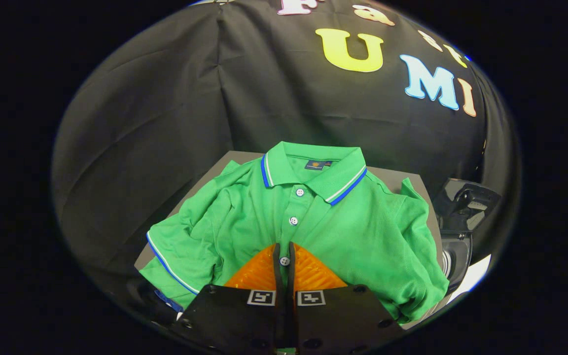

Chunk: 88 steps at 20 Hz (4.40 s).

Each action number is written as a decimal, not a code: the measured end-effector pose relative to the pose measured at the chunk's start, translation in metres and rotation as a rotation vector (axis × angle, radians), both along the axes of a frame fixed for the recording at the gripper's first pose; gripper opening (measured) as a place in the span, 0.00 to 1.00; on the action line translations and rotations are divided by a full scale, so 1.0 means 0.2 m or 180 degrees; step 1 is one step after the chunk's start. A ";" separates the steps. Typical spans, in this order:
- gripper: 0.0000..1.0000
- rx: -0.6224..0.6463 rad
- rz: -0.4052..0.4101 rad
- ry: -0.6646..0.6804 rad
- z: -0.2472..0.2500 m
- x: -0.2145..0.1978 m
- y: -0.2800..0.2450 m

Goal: Put the clothes into the washing machine and then close the washing machine lid.

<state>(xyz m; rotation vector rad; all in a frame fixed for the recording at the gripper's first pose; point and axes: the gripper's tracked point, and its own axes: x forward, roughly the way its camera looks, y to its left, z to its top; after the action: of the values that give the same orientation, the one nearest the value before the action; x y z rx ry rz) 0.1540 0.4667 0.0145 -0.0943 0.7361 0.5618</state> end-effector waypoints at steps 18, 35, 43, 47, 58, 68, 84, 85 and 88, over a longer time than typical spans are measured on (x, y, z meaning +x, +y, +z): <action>0.02 0.0649 -0.0166 -0.1134 0.77 0.13 -0.14; 0.02 0.1031 -0.0346 -0.1378 0.97 0.40 -0.94; 0.02 0.0997 -0.0707 -0.1454 0.95 0.51 -1.50; 0.02 0.0908 -0.0840 -0.1489 0.93 0.55 -1.72; 0.02 0.0814 -0.0980 -0.1495 0.87 0.61 -2.08; 0.02 0.0699 -0.0990 -0.1328 0.69 0.64 -2.19; 0.02 0.0390 -0.1020 -0.0666 0.10 0.73 -2.19; 0.02 0.0365 -0.1017 -0.0618 0.05 0.74 -2.18; 0.02 0.0267 -0.1012 -0.0467 -0.09 0.77 -2.16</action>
<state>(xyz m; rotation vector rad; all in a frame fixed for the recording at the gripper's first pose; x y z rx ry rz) 0.3084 0.0338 -0.0032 0.0587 0.5693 0.2779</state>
